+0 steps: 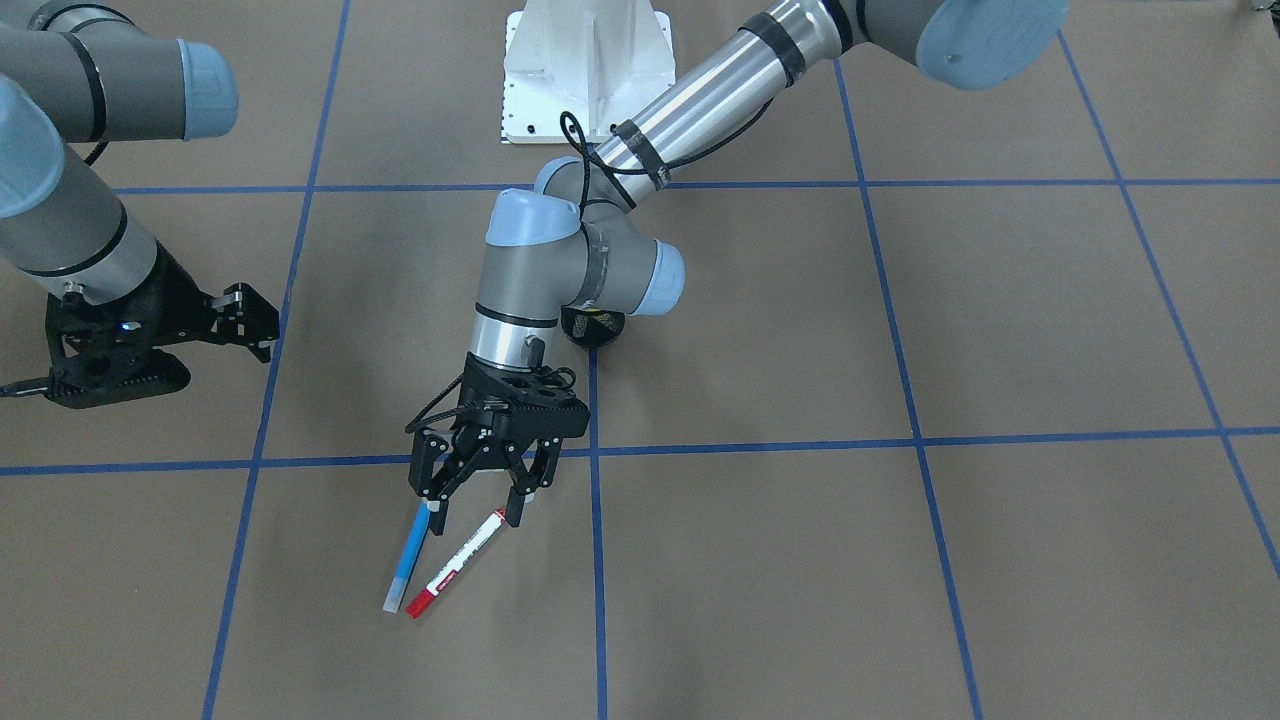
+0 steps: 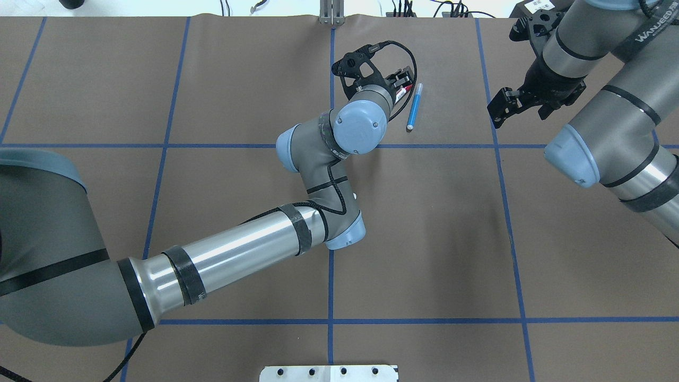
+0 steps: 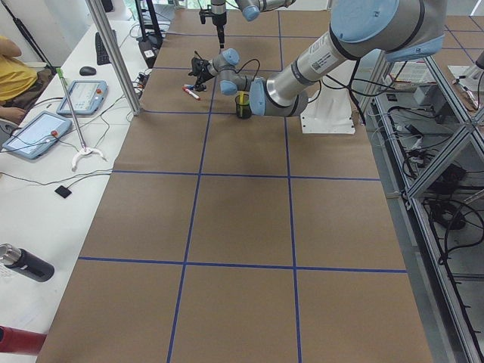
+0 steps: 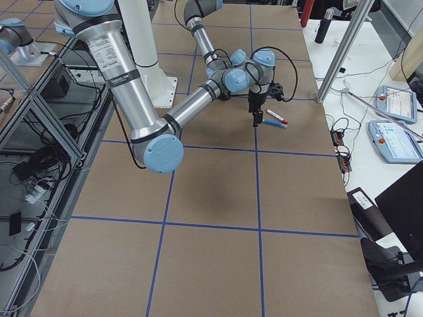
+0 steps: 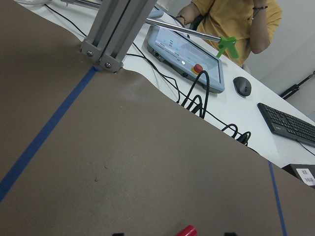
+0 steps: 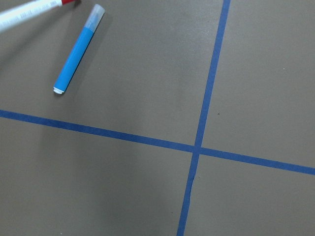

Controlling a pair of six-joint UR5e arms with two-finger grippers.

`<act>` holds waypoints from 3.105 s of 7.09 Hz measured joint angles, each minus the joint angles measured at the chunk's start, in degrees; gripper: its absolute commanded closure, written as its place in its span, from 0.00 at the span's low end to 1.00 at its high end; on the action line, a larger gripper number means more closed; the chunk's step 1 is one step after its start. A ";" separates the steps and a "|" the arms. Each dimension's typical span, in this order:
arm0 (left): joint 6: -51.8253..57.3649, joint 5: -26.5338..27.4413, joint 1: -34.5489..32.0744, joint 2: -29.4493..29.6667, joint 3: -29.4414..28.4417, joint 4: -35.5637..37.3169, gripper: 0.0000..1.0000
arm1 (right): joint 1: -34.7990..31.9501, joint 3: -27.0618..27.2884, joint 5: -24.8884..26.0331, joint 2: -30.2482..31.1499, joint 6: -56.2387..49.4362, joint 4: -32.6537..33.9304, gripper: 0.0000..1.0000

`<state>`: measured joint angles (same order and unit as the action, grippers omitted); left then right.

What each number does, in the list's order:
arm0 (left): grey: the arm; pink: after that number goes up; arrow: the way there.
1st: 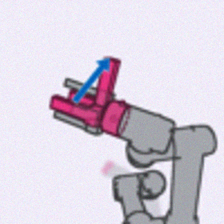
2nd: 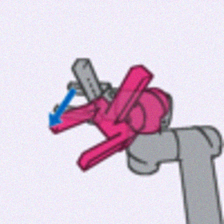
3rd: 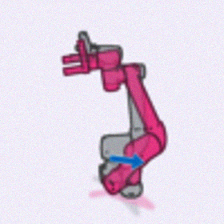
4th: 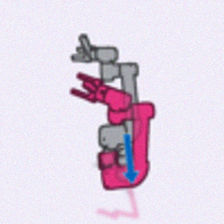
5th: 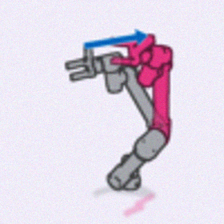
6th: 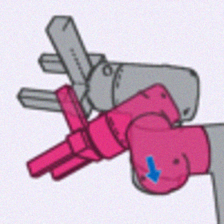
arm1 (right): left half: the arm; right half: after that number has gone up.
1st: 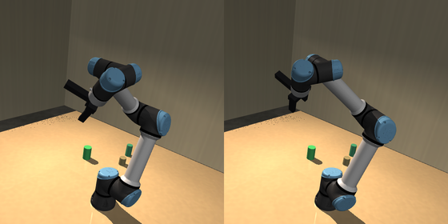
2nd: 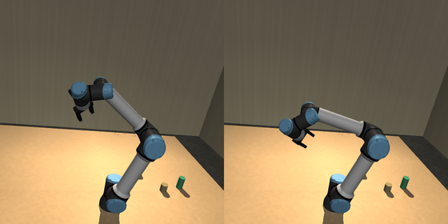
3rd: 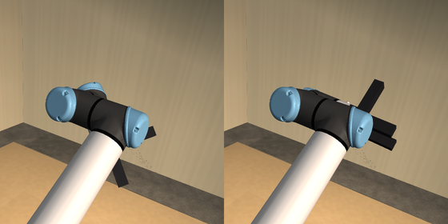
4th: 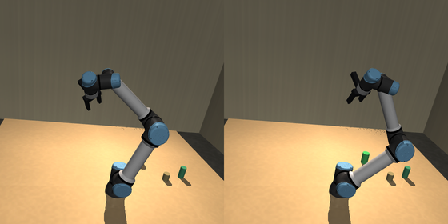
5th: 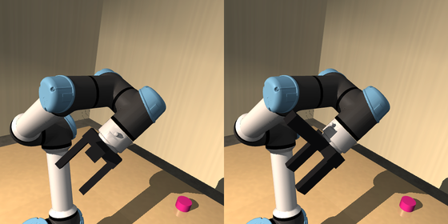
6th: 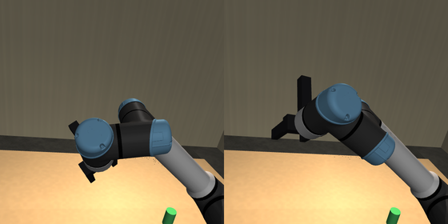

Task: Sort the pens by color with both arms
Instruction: 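Carry the red-capped marker beside the blue marker and release it, then withdraw the left gripper while the right gripper moves toward the cup, then lower the right gripper over the cup toward the yellow highlighter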

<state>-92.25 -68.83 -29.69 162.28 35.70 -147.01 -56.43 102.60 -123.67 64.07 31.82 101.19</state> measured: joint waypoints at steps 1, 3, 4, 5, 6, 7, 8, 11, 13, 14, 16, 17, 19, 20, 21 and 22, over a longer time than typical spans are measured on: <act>0.19 -0.63 0.07 -0.22 1.02 0.12 0.00 | 0.00 -0.05 0.00 0.00 0.02 -0.02 0.00; 3.51 -3.28 0.03 -2.33 7.34 2.71 0.00 | 0.07 -0.06 0.01 -0.10 0.14 -0.03 0.00; 5.85 -5.54 -0.18 -4.75 14.53 8.05 0.00 | 0.08 -0.05 -0.01 -0.22 0.16 -0.14 0.00; 7.52 -8.98 -0.69 -6.55 21.51 14.96 0.00 | 0.09 -0.04 -0.05 -0.30 0.53 -0.60 0.00; 9.37 -13.49 -1.59 -8.27 28.11 22.37 0.00 | 0.17 -0.04 -0.07 -0.47 1.69 -1.22 0.00; 11.88 -17.80 -2.64 -11.07 35.34 29.16 0.00 | 0.24 -0.01 -0.07 -0.90 3.34 -1.53 0.00; 15.23 -22.18 -3.88 -14.98 44.06 36.68 0.00 | 0.42 0.02 -0.08 -1.64 5.49 -1.67 0.00; 28.78 -36.87 -10.37 -22.29 64.62 60.99 0.00 | 3.47 0.12 -0.43 -5.03 16.81 -1.80 0.00; 41.05 -47.83 -16.34 -27.39 69.13 66.79 0.00 | 7.55 0.13 -0.43 -8.51 27.16 -1.85 0.01; 47.74 -52.55 -19.40 -30.23 69.71 67.28 0.00 | 9.72 0.02 -0.30 -10.39 32.03 -1.76 0.01; 59.98 -59.39 -24.79 -34.82 69.55 67.31 0.00 | 13.80 -0.46 0.51 -13.87 40.67 -1.34 0.02; 63.58 -60.74 -26.02 -36.28 69.29 67.13 0.00 | 15.73 -1.12 1.26 -15.48 44.41 -1.02 0.03; 67.49 -61.38 -27.36 -37.58 68.31 66.97 0.00 | 19.71 -4.87 4.47 -21.12 49.80 3.61 0.05; 68.61 -61.46 -27.79 -37.75 67.63 66.95 0.00 | 21.62 -7.25 6.00 -24.50 50.79 7.47 0.09; 69.23 -61.52 -28.02 -37.79 67.20 66.95 0.00 | 23.18 -10.40 6.71 -27.49 52.04 9.81 0.15; 69.46 -61.57 -28.12 -37.81 67.04 66.95 0.00 | 24.49 -14.27 7.01 -30.16 53.67 10.68 0.27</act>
<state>-22.79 -130.40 -57.81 124.46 102.73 -80.07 -31.95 88.33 -116.67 33.91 85.49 111.87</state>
